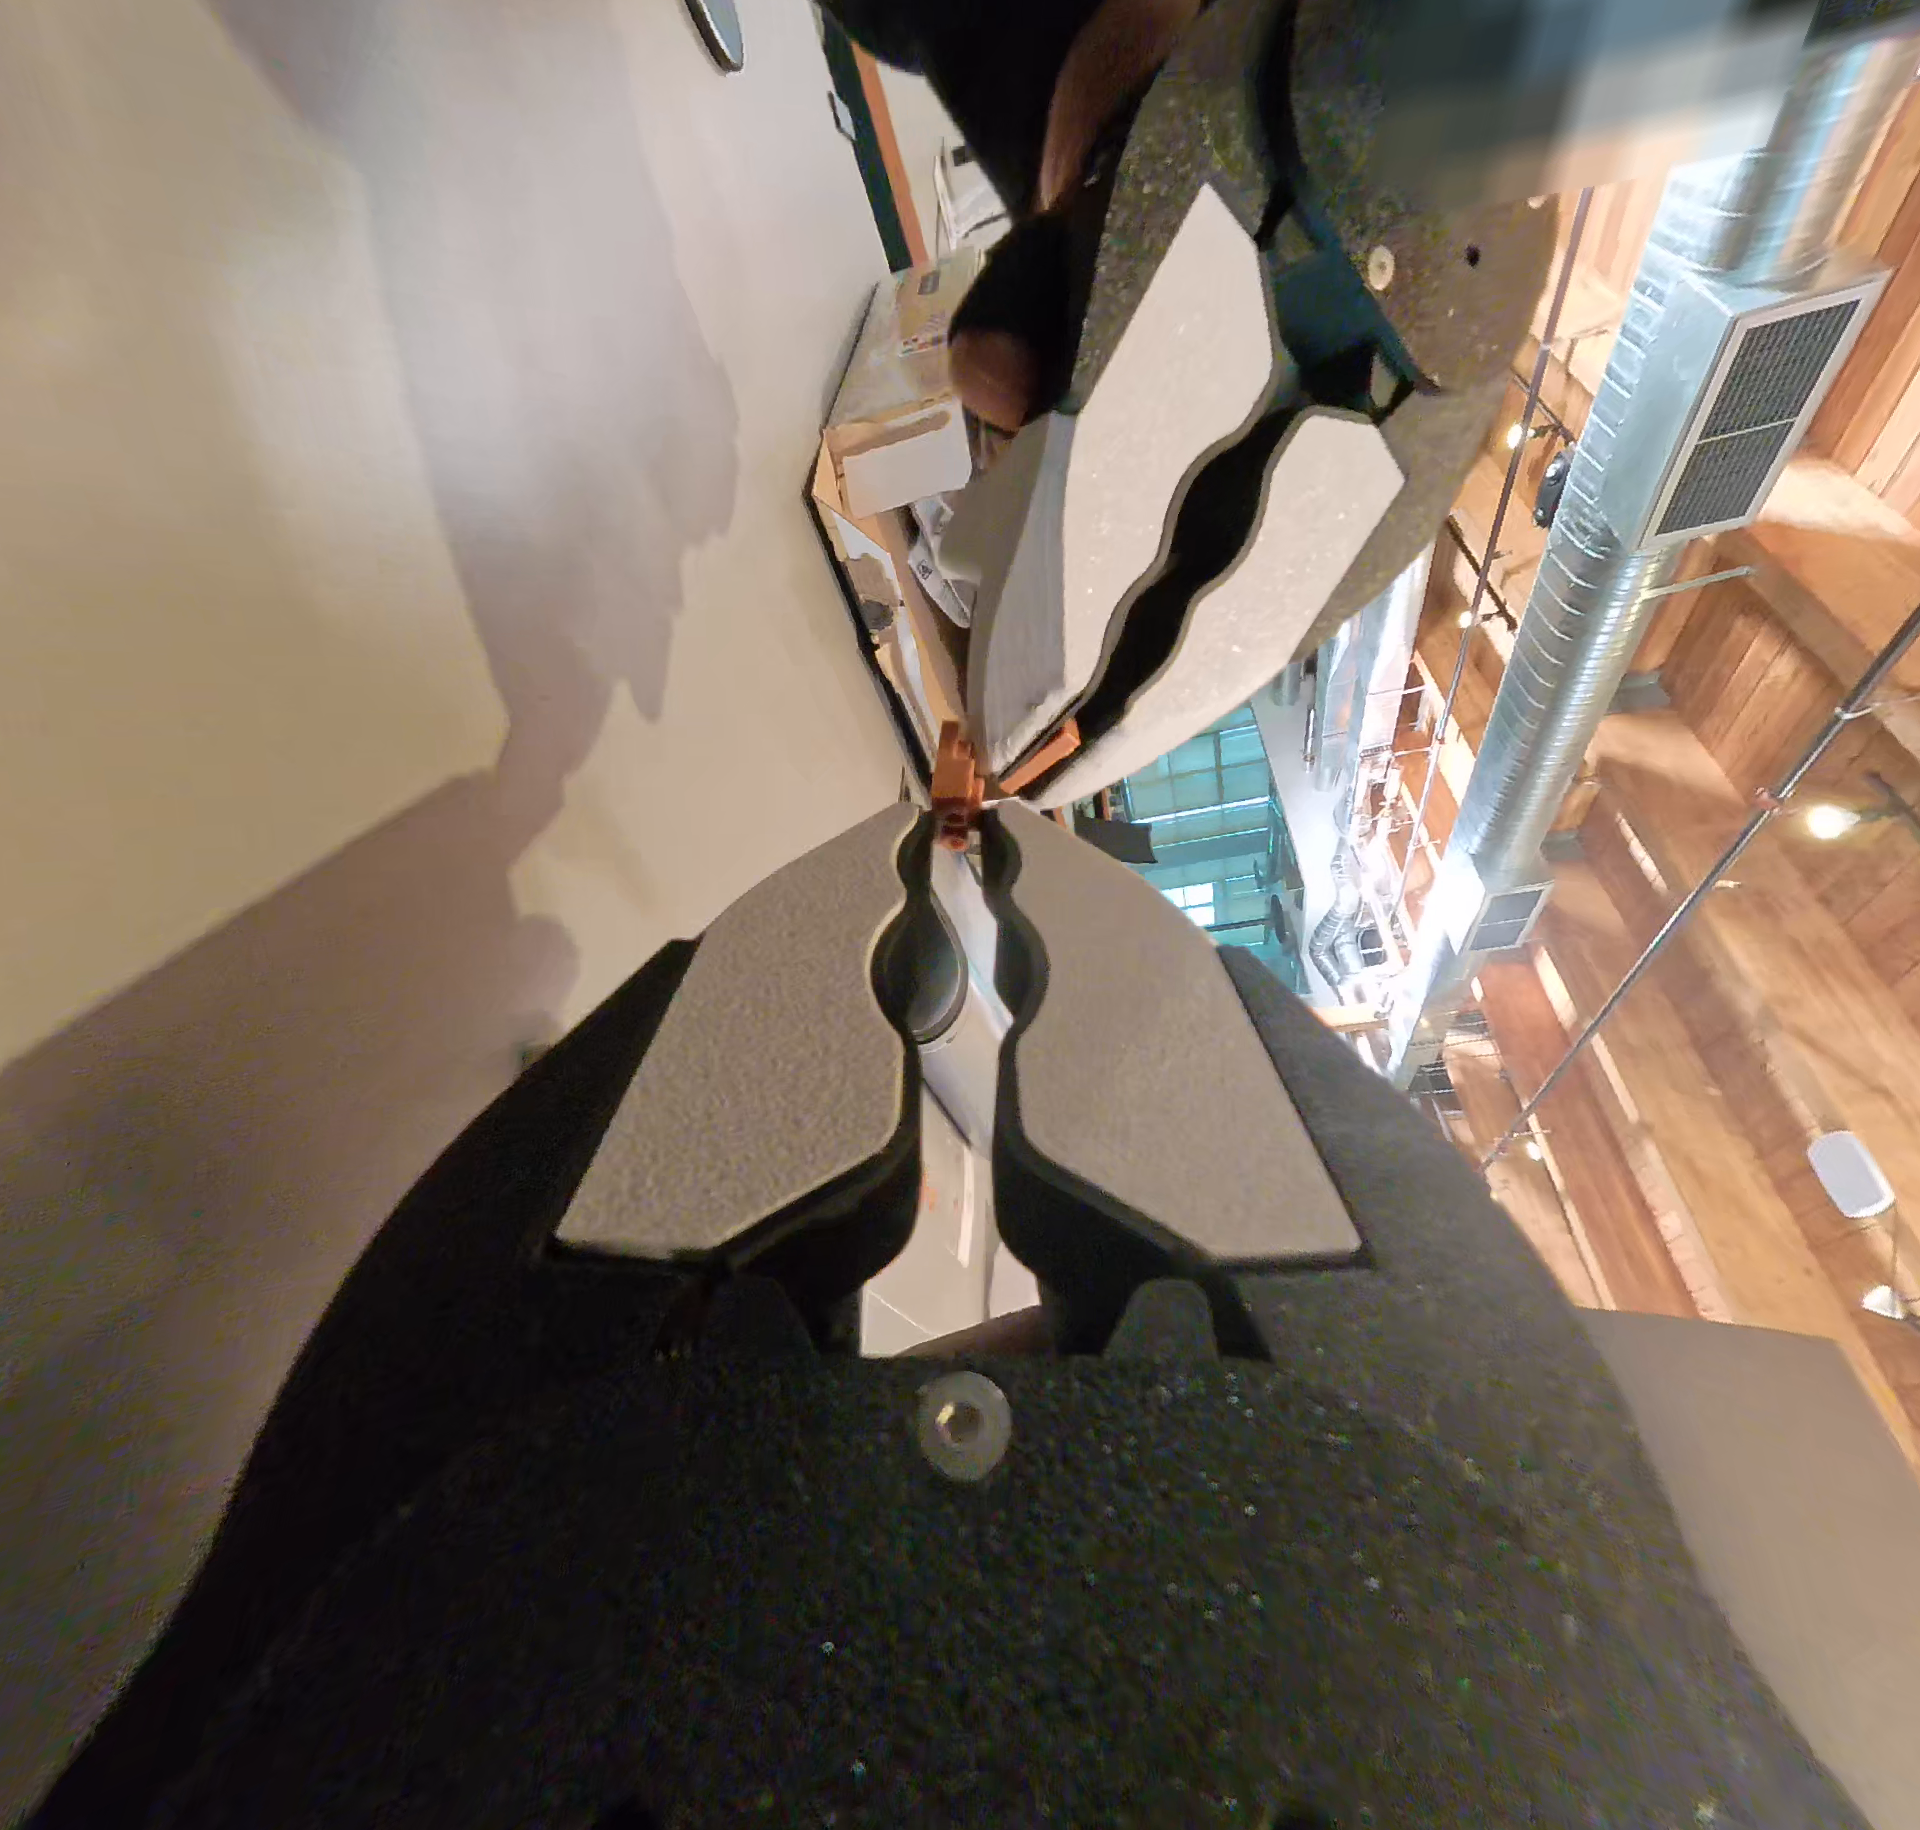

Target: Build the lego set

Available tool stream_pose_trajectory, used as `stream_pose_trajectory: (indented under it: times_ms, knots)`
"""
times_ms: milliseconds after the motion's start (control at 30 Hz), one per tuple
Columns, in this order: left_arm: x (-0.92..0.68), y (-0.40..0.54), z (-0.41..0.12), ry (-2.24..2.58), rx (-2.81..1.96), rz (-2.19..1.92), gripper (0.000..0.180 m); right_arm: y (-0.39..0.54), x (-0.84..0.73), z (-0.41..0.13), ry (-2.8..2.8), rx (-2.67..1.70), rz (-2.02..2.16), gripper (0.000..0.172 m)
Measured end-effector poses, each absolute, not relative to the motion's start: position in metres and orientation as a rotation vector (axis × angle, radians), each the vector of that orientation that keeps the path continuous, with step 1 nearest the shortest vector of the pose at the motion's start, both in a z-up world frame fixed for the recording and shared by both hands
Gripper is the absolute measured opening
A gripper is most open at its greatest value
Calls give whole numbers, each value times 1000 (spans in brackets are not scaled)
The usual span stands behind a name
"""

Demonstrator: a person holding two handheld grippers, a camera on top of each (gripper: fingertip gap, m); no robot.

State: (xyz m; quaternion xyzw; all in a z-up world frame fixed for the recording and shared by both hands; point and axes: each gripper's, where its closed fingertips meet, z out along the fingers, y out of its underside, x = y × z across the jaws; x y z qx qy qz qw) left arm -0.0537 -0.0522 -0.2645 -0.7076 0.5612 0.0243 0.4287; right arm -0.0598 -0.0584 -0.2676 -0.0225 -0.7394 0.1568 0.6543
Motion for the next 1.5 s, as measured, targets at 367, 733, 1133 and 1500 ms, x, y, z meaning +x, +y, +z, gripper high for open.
stream_pose_trajectory:
  times_ms: [367, 733, 1133, 1500]
  knots:
    - [-51, -62, -265, 1533, -1857, -1, 5, -65, -59, -266, -1646, 16, 311, 8]
    - [-50, -64, -266, 1538, -1904, -70, 15, -65, -60, -264, -1633, 20, 304, 8]
    - [-51, -65, -270, 1427, -1974, -90, 22, -61, -62, -265, -1641, -7, 323, 8]
    - [-76, -60, -301, 1157, -2091, -61, 24, -36, -65, -274, -1707, -88, 276, 8]
